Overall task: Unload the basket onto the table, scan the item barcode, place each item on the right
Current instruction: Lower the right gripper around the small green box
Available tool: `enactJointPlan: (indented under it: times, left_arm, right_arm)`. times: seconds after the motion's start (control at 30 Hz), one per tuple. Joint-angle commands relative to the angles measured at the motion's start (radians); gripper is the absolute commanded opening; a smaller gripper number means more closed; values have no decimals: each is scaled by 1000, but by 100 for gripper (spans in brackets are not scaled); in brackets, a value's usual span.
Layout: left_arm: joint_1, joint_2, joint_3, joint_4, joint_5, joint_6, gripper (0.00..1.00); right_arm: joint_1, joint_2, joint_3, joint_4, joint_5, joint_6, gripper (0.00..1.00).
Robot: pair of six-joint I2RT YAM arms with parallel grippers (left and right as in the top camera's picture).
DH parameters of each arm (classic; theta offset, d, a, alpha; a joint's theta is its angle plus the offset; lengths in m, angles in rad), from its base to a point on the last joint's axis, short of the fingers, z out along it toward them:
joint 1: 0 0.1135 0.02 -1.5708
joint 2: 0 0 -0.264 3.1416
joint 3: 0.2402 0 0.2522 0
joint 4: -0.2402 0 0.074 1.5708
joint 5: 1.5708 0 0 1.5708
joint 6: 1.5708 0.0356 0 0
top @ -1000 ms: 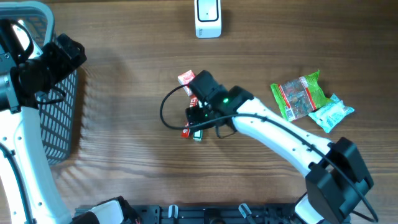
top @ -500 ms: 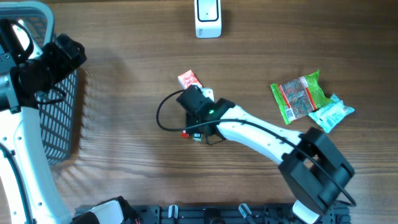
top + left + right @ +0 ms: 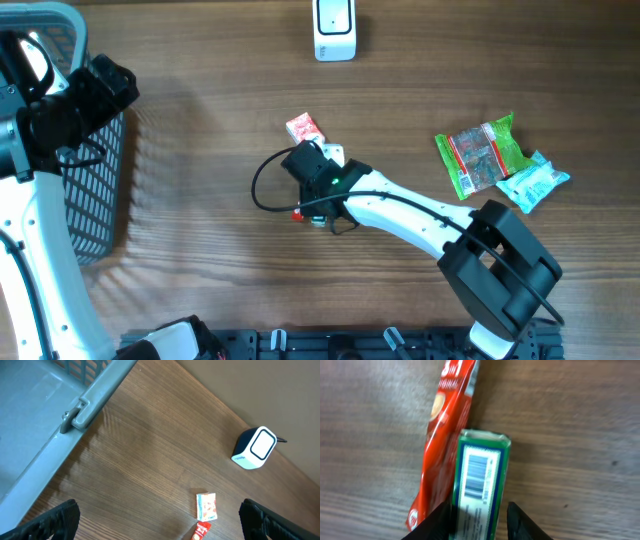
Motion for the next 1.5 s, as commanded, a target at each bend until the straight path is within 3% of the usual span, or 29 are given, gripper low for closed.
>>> enactJointPlan:
  times: [0.0, 0.13, 0.4, 0.7, 0.9, 1.07, 1.13, 1.3, 1.47]
  left_arm:
    - [-3, -1, 8, 2, 12, 19, 100]
    - [-3, -1, 8, 2, 12, 19, 100]
    - [-3, -1, 8, 2, 12, 19, 100]
    - [-3, -1, 8, 2, 12, 19, 100]
    - [-3, -1, 8, 2, 12, 19, 100]
    - [-3, -1, 8, 2, 12, 19, 100]
    - [-3, -1, 8, 2, 12, 19, 100]
    - [-3, -1, 8, 2, 12, 19, 100]
    - [-3, -1, 8, 2, 12, 19, 100]
  right_arm:
    - [0, 14, -10, 15, 85, 17, 33]
    - [0, 14, -10, 16, 127, 16, 25]
    - [-39, 14, -9, 16, 215, -9, 25]
    - [-196, 14, -9, 88, 214, -274, 25]
    - [-260, 14, -9, 123, 206, -547, 25]
    - [-269, 14, -9, 36, 206, -584, 25]
    - [-269, 14, -9, 8, 206, -584, 30]
    - [-269, 14, -9, 19, 206, -586, 63]
    - [-276, -24, 37, -50, 156, -613, 71]
